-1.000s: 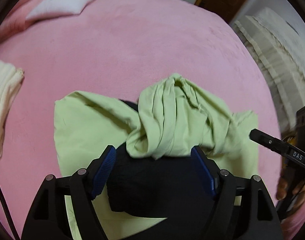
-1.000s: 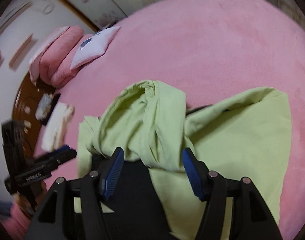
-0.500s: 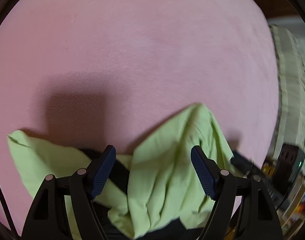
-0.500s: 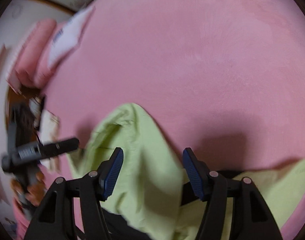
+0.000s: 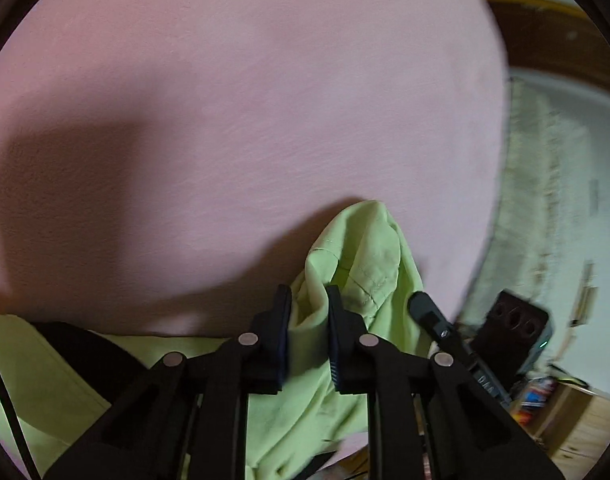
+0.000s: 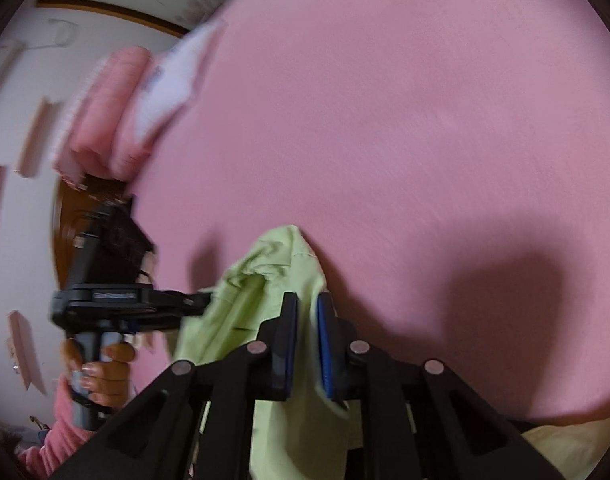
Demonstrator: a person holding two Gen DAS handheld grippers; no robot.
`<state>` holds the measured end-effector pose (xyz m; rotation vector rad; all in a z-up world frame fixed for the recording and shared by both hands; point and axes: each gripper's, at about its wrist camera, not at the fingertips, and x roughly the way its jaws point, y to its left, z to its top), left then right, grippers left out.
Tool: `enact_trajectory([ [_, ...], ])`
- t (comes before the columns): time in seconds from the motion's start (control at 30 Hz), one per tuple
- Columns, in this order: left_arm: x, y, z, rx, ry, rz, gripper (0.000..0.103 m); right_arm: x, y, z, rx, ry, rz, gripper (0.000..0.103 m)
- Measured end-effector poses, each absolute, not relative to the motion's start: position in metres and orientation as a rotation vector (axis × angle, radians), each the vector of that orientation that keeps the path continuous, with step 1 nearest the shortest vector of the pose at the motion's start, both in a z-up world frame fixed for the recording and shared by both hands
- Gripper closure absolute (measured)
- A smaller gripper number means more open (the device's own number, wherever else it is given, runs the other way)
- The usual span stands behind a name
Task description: Fold large clothes
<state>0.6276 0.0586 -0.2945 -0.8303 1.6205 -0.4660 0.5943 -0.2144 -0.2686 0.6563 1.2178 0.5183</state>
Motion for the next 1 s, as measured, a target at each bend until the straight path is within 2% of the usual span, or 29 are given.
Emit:
enact_trajectory([
  [0.13,0.621,0.068,-0.24,-0.856,1.371,-0.57,0.09,0.581,-0.215,-0.214,0.618,0.993,0.6,0.093],
  [0.27,0.59,0.076,-0.17,-0.705,1.144,-0.69,0.09,0.552,-0.22,-0.16,0.588,0.811,0.675,0.093],
  [0.4,0.522,0.077,-0.109,-0.458,1.01,-0.765,0.09,0.512,-0.222,-0.121,0.519,0.777,0.712,0.09],
  [0.57,0.427,0.062,-0.091,-0.11,0.939,-0.704,0.089,0.438,-0.215,-0.118,0.431,0.881,0.7,0.088],
  [0.67,0.371,0.058,-0.106,-0.038,0.959,-0.638,0.078,0.388,-0.216,-0.14,0.395,0.996,0.636,0.08],
  [0.7,0.355,0.054,-0.112,-0.021,0.969,-0.614,0.069,0.371,-0.219,-0.149,0.397,1.037,0.606,0.067],
  [0.73,0.336,0.055,-0.123,0.019,0.995,-0.588,0.055,0.359,-0.22,-0.159,0.408,1.076,0.577,0.051],
  [0.8,0.31,0.045,-0.144,0.083,1.064,-0.532,0.046,0.335,-0.223,-0.177,0.454,1.152,0.544,0.041],
  [0.87,0.289,0.041,-0.165,0.107,1.146,-0.491,0.042,0.315,-0.227,-0.194,0.502,1.22,0.512,0.041],
  [0.9,0.28,0.039,-0.174,0.119,1.21,-0.469,0.033,0.304,-0.229,-0.202,0.53,1.255,0.479,0.041],
  [0.93,0.27,0.042,-0.185,0.126,1.242,-0.451,0.027,0.297,-0.231,-0.208,0.541,1.275,0.452,0.041],
  [1.0,0.255,0.049,-0.192,0.138,1.27,-0.423,0.027,0.289,-0.232,-0.215,0.539,1.302,0.401,0.041],
])
